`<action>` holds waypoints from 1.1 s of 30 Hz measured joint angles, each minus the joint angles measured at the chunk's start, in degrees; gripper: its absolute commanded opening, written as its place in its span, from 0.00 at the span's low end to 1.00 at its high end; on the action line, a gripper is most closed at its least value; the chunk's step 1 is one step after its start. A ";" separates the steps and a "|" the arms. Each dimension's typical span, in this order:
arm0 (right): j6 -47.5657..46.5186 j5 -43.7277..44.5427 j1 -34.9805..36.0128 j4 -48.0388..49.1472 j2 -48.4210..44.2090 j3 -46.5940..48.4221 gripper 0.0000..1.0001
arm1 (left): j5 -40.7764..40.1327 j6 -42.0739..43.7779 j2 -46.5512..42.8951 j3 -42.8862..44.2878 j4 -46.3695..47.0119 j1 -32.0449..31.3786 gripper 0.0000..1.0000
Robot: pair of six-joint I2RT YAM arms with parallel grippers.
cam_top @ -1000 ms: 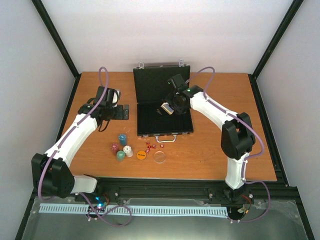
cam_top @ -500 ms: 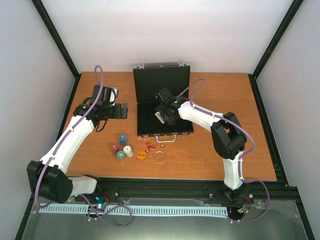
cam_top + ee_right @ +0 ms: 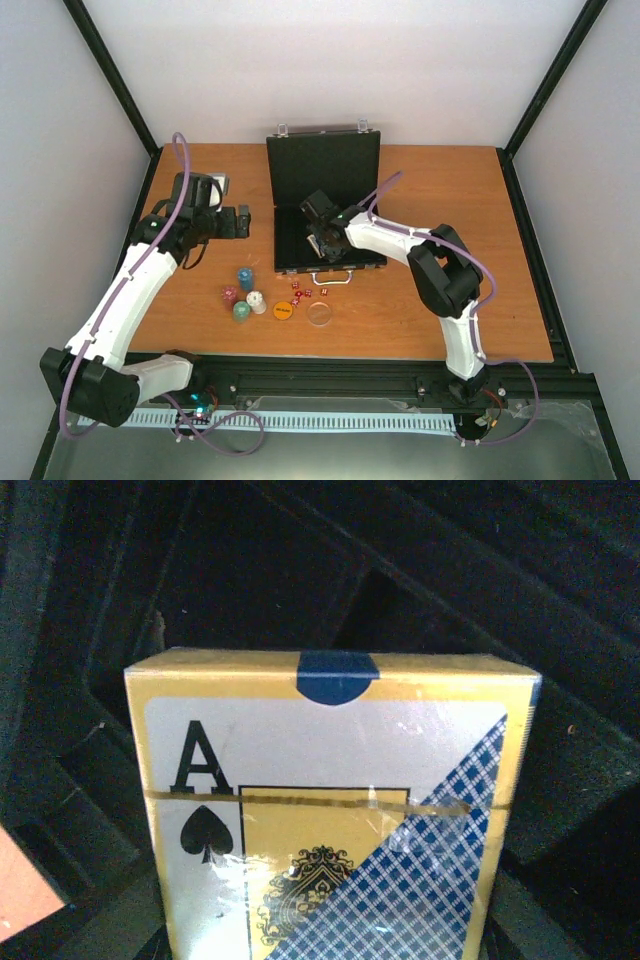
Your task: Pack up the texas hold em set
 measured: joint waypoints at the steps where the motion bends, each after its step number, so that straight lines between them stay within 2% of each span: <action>1: 0.48 -0.07 0.15 0.26 0.44 -0.02 0.67 | 0.15 0.00 0.07 0.00 -0.13 0.00 1.00; 7: 2.78 -0.74 0.79 1.66 2.05 -0.83 0.80 | 0.44 0.04 0.04 0.00 -0.37 0.00 1.00; 9: 2.95 -0.61 0.81 1.86 1.92 -0.83 0.90 | 0.44 0.04 0.02 0.00 -0.44 0.00 1.00; 12: 2.82 -0.02 0.79 2.01 1.60 -0.81 0.97 | 0.44 0.04 -0.07 -0.02 -0.50 0.00 1.00; 24: -2.19 -1.22 2.12 -6.01 -1.88 1.40 1.00 | 0.46 0.07 -1.09 -1.05 -0.76 0.00 1.00; 29: -10.01 -1.64 3.85 -12.09 -2.95 7.06 1.00 | 0.52 0.04 -2.23 -1.60 -0.79 0.00 1.00; 33: -19.67 -0.85 3.98 -14.91 -3.74 10.86 1.00 | 0.57 0.04 -2.71 -1.95 -0.87 0.00 1.00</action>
